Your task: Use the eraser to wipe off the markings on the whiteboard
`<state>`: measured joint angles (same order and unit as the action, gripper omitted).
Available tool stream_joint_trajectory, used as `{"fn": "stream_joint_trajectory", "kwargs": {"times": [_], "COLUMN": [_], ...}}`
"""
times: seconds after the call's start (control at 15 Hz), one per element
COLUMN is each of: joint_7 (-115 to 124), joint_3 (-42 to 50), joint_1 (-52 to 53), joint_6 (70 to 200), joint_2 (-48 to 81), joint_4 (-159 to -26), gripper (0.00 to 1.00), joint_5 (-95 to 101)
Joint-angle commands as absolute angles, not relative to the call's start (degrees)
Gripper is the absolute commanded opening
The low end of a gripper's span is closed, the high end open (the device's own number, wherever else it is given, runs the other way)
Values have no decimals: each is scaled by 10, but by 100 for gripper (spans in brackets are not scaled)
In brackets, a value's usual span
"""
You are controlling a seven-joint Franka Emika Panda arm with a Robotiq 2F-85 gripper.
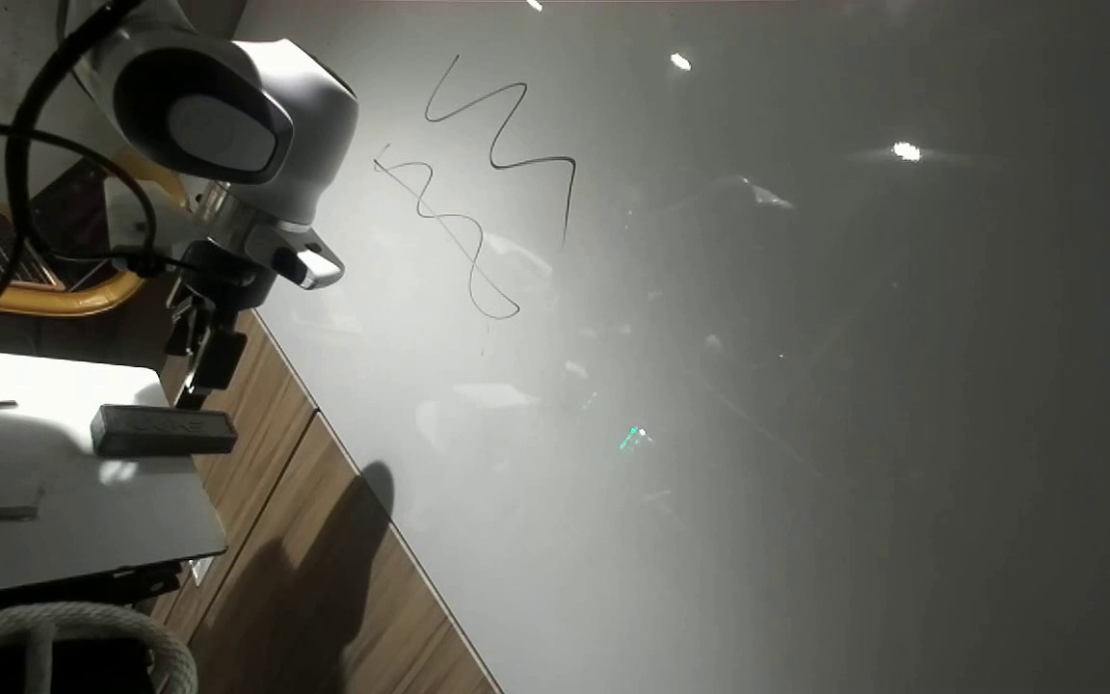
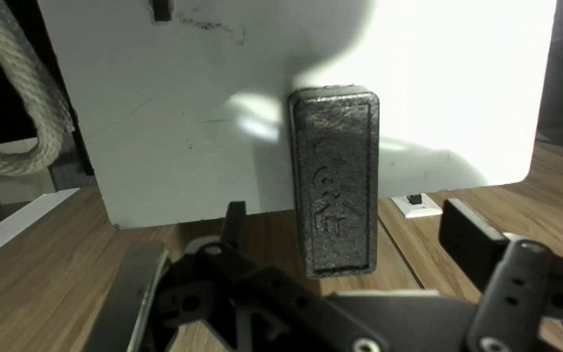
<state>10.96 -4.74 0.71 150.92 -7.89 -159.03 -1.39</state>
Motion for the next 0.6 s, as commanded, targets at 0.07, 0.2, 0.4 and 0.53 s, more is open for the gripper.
{"fn": "stream_joint_trajectory", "kwargs": {"times": [0.07, 0.2, 0.4, 0.53], "joint_7": [122, 130, 137, 142], "joint_3": [-54, -57, -55, -51], "joint_1": [21, 26, 25, 23], "joint_6": [1526, 1534, 1551, 1566], "joint_2": [-58, -46, -23, -5], "joint_4": [-1590, -1590, -1590, -1590], "gripper": [100, 100, 100, 100], "joint_5": [-12, -5, 3, 13]}}
